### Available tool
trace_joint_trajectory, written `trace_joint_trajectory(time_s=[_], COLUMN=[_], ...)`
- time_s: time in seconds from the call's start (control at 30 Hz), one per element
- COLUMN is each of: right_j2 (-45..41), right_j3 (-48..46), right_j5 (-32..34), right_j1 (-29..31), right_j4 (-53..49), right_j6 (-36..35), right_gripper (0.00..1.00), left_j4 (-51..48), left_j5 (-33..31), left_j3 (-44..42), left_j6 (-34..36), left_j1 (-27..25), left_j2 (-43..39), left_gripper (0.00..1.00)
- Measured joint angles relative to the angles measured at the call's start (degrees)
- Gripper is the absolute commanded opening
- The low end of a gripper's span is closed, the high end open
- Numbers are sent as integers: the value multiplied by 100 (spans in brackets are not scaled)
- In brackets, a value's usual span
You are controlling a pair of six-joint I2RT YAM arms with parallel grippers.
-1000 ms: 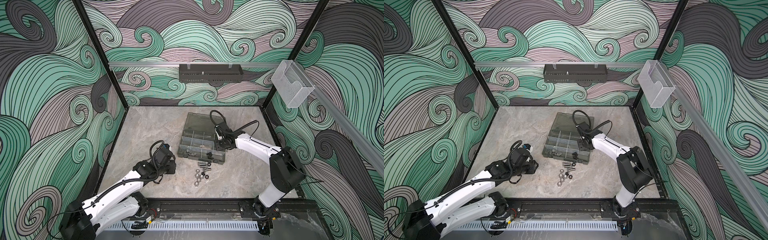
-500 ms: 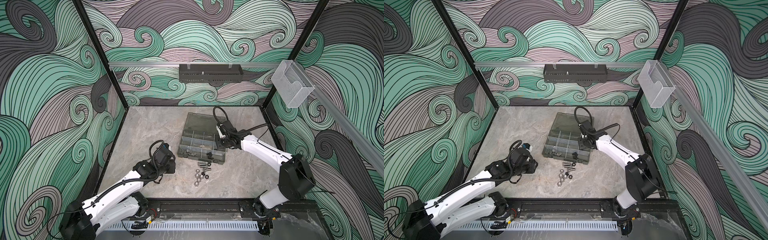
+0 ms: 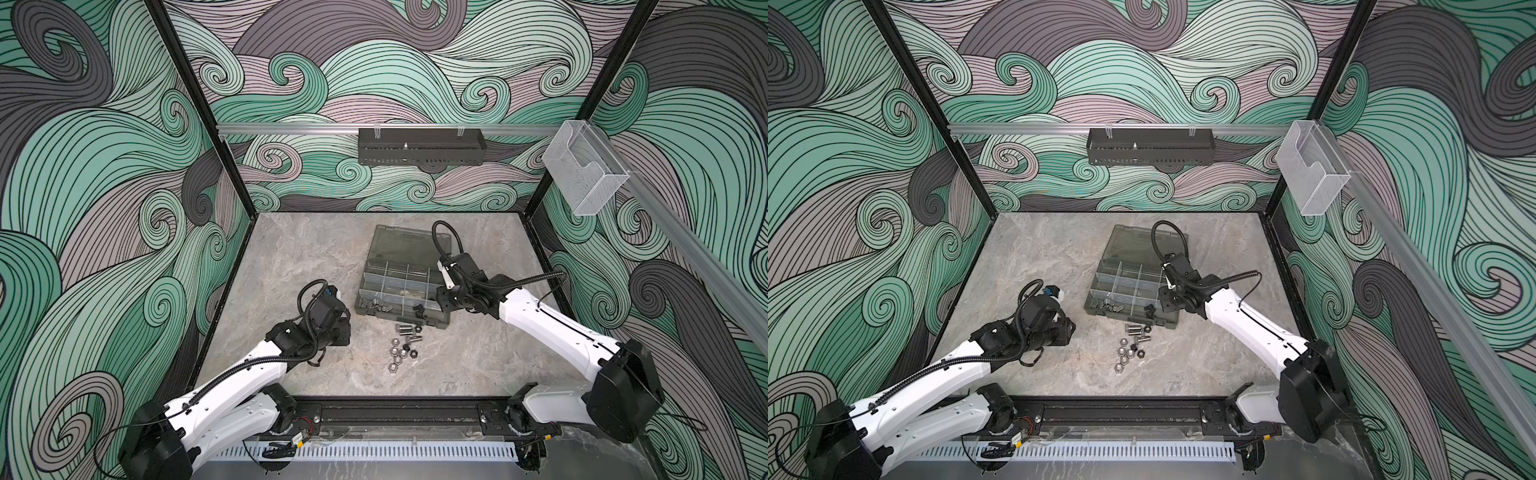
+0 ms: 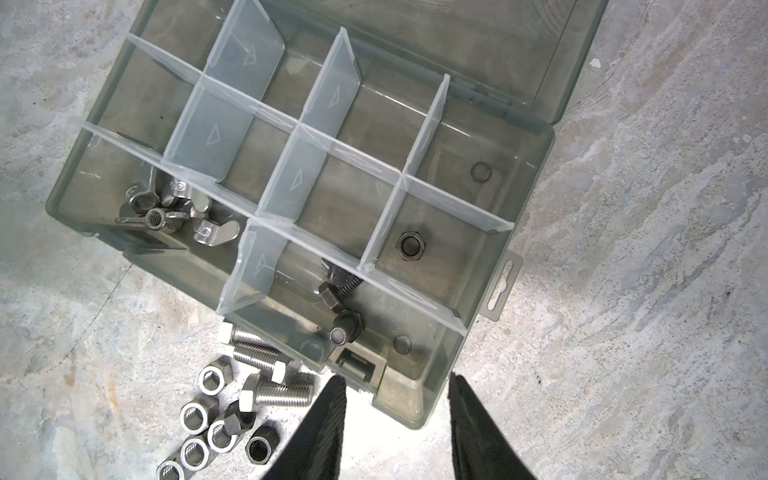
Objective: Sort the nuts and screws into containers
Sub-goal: 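Return the right gripper to the pile and close on another black nut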
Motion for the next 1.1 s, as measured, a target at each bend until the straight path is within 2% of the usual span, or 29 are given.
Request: trace_joint_trajectory(time_s=[0.6, 0.87, 1.1], right_j2=[-350, 28, 409], right_j3=[-1003, -1121, -1152], right_j5=[87, 105, 111], right_j1=[1692, 2295, 2542], right_j4=[-9, 201, 337], right_j6=[1187, 1639, 1794], right_gripper=[42, 42, 42], left_j4=[24, 22, 22], left_j5=[0, -2, -2], left_j3=[0, 0, -2], left_j6=[-31, -39, -44], left_j1=[0, 0, 0], left_j2=[0, -4, -13], left_gripper=[36, 36, 36])
